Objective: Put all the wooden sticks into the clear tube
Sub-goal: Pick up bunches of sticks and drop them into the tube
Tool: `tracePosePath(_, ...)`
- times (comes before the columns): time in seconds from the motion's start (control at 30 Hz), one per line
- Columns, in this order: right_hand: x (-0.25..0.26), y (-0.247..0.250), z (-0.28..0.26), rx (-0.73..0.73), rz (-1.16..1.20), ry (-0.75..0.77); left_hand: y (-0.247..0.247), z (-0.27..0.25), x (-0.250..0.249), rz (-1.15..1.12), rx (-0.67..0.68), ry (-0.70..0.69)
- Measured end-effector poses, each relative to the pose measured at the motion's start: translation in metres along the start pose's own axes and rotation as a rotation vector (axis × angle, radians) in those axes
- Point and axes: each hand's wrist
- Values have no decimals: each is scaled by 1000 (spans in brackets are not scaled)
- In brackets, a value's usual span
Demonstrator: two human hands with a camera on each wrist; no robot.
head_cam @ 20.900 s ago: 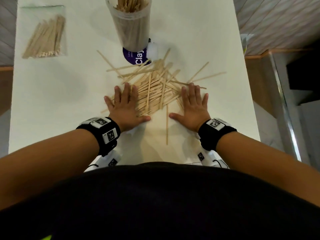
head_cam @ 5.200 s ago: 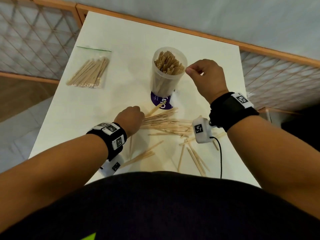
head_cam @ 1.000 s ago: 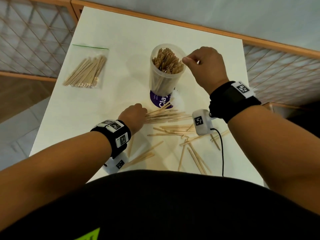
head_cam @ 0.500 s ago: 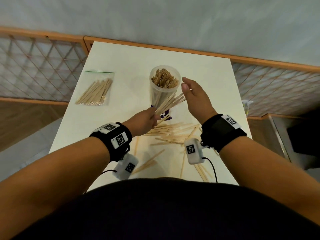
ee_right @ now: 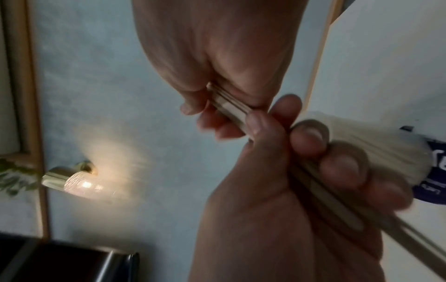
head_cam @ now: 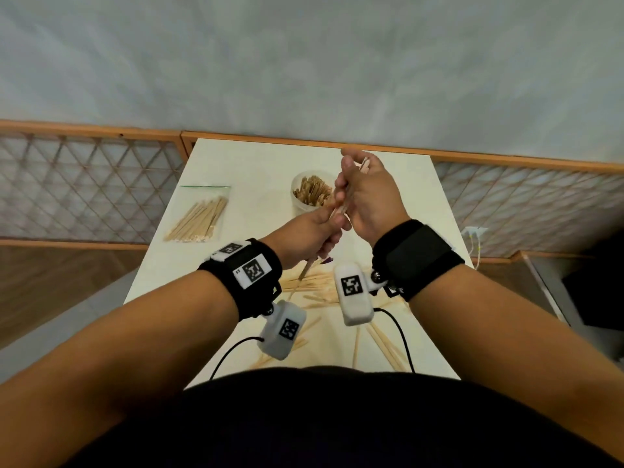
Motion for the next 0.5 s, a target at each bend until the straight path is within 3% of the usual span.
tracePosePath(0.2,44,-19,-1,-95,-19,73,-6,6,-6,-44,-79,-36)
tracePosePath(0.27,67,-19,-1,-113,10,137,0,3,2,-192,-107,-15)
tracePosePath(0.37,94,-18,-4,-123,62,229,9,-5,15,-519,-162,174)
tracePosePath(0.5,94,-21,-10,-96,98,218,7,-12,18,-907,-196,308)
Point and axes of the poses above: each hand's wrist, its own z-axis towards the middle knuckle, its own y-axis out of the back of the hand, x = y × z, and after that the axes turned 12 degrees about x, right-handed
